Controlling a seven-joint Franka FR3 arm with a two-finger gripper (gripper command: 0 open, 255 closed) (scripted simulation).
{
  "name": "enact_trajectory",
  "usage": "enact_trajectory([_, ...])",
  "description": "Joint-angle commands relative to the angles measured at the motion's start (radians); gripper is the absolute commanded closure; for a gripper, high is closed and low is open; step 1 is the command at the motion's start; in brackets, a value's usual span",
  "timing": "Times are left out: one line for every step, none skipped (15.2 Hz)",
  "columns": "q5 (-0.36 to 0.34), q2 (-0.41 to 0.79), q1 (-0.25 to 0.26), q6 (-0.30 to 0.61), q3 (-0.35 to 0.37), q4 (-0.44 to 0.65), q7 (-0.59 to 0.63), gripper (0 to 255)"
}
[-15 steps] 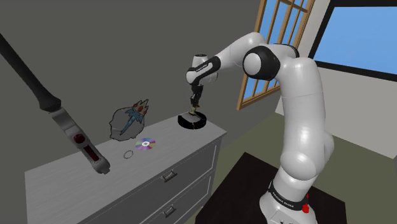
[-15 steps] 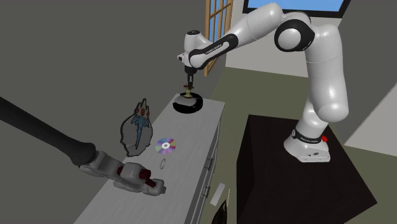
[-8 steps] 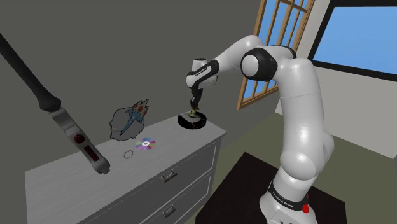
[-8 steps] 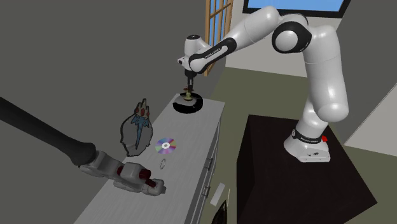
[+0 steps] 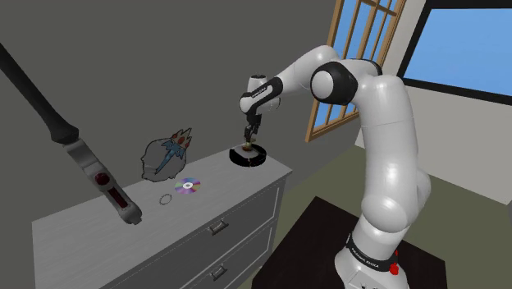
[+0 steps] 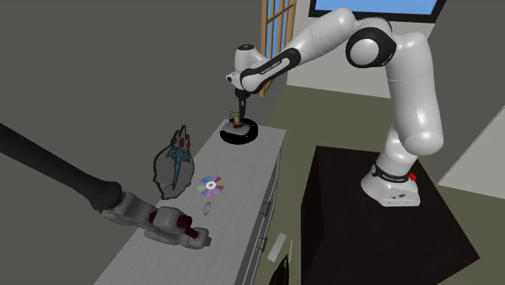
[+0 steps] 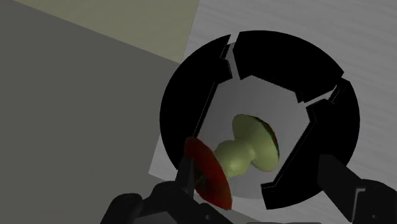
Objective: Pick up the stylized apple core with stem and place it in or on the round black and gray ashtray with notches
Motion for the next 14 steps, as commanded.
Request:
enact_trajectory([0.000, 0.000, 0.000, 0.000, 0.000, 0.000, 0.000, 0])
enact_trajectory([0.000, 0.000, 0.000, 0.000, 0.000, 0.000, 0.000, 0])
enact_trajectory([-0.003, -0.023, 0.003, -0.022, -0.001, 0.000, 0.002, 0])
enact_trajectory([-0.006, -0.045, 0.007, -0.045, -0.003, 0.001, 0.004, 0])
enact_trajectory([-0.009, -0.066, 0.010, -0.069, -0.004, 0.003, 0.005, 0])
enact_trajectory([-0.011, -0.082, 0.012, -0.088, -0.005, 0.006, 0.007, 0])
enact_trajectory([-0.011, -0.082, 0.012, -0.088, -0.005, 0.006, 0.007, 0])
enact_trajectory([-0.011, -0.082, 0.012, -0.088, -0.005, 0.006, 0.007, 0])
enact_trajectory([-0.011, -0.082, 0.012, -0.088, -0.005, 0.006, 0.007, 0])
enact_trajectory([-0.011, -0.082, 0.012, -0.088, -0.005, 0.006, 0.007, 0])
enact_trajectory([-0.011, -0.082, 0.012, -0.088, -0.005, 0.006, 0.007, 0])
enact_trajectory([-0.011, -0.082, 0.012, -0.088, -0.005, 0.006, 0.007, 0])
enact_trajectory([-0.011, -0.082, 0.012, -0.088, -0.005, 0.006, 0.007, 0])
enact_trajectory([-0.011, -0.082, 0.012, -0.088, -0.005, 0.006, 0.007, 0])
